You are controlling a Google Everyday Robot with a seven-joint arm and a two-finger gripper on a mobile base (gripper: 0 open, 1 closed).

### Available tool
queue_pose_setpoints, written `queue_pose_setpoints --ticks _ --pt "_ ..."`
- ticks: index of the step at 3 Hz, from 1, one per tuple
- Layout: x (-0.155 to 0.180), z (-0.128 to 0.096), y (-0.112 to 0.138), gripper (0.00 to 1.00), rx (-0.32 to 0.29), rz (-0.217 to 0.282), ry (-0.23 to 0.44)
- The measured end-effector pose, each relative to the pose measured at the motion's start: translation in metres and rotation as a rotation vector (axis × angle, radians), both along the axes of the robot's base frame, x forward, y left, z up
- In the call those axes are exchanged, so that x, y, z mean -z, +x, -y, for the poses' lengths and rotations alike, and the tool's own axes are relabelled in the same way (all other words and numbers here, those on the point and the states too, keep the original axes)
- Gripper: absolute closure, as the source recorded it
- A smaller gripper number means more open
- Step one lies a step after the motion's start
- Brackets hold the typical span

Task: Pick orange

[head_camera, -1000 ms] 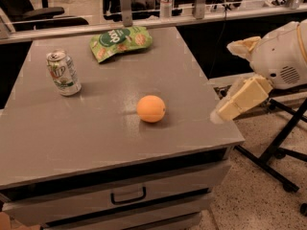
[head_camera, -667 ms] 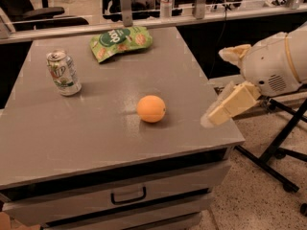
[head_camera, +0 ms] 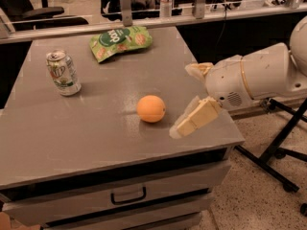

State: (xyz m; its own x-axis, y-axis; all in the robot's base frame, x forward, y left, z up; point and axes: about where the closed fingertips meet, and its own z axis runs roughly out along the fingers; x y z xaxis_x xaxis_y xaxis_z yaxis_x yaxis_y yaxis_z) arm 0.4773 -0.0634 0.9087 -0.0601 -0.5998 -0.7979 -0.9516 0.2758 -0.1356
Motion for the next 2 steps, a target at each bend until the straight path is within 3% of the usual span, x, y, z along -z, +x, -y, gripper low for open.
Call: queue_pose_setpoints --ticks 2 --pt "0.033 -0.049 0.021 0.0 -0.067 0.04 0.086"
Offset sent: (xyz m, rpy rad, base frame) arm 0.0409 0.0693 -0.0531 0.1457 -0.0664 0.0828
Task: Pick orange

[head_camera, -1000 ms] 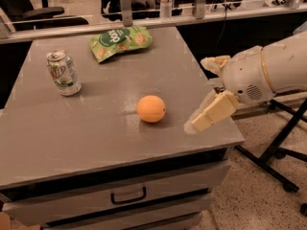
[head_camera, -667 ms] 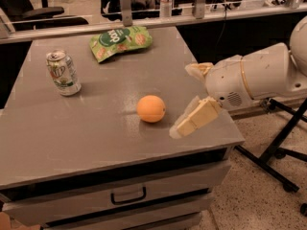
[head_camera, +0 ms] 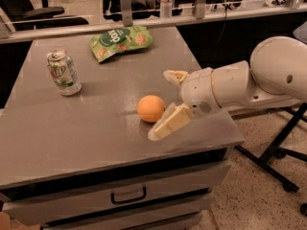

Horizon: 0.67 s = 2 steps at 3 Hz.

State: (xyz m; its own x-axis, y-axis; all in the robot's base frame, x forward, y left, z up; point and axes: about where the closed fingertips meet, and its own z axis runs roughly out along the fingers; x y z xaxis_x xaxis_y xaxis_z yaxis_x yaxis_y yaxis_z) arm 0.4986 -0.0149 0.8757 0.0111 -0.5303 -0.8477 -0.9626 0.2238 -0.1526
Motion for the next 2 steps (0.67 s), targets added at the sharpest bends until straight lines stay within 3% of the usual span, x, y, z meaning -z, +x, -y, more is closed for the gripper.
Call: queue_pose_setpoints --ticks 1,2 --pt "0.0074 -0.0161 0.0073 0.0 -0.018 0.007 0.032" --pt "0.014 -0.0251 0.0074 0.15 -0.039 0.001 0.056"
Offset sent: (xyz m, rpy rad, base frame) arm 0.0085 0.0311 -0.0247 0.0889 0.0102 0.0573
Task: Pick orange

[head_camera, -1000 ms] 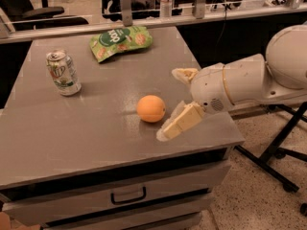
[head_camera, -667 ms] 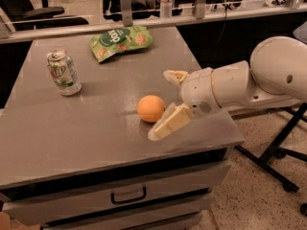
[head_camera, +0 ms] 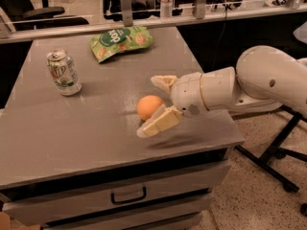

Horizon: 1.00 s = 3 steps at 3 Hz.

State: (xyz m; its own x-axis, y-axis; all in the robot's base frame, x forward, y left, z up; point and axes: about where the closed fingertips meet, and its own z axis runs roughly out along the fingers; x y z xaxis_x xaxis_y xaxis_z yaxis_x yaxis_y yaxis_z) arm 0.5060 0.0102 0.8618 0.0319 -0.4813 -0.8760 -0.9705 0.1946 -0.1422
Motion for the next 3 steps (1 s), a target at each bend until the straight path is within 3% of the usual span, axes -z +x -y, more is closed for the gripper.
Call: queue_pose_setpoints --ticks 2,3 --pt "0.009 -0.008 -0.007 0.61 -0.054 -0.005 0.042" --pt "-0.009 -0.01 0.0 0.85 -0.035 0.017 0.122"
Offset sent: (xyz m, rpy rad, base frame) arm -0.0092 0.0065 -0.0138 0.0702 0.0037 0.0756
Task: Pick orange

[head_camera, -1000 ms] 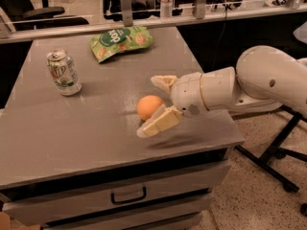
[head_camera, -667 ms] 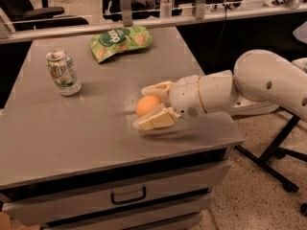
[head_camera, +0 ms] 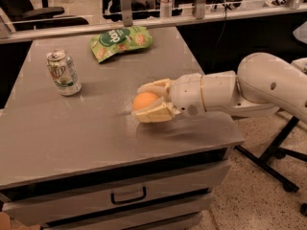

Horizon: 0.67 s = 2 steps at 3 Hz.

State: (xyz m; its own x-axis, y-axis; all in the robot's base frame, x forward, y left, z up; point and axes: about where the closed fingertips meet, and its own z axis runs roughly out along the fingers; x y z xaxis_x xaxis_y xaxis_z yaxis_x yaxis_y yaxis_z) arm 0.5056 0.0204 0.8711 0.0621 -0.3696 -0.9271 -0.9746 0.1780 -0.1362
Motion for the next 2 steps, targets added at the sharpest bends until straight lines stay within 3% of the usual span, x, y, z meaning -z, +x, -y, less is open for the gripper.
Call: queue_pose_setpoints --ticks 1,2 --pt "-0.0345 0.0006 0.0086 1.0 0.044 0.026 0.123" --pt "-0.0345 0.0006 0.0086 1.0 0.044 0.026 0.123"
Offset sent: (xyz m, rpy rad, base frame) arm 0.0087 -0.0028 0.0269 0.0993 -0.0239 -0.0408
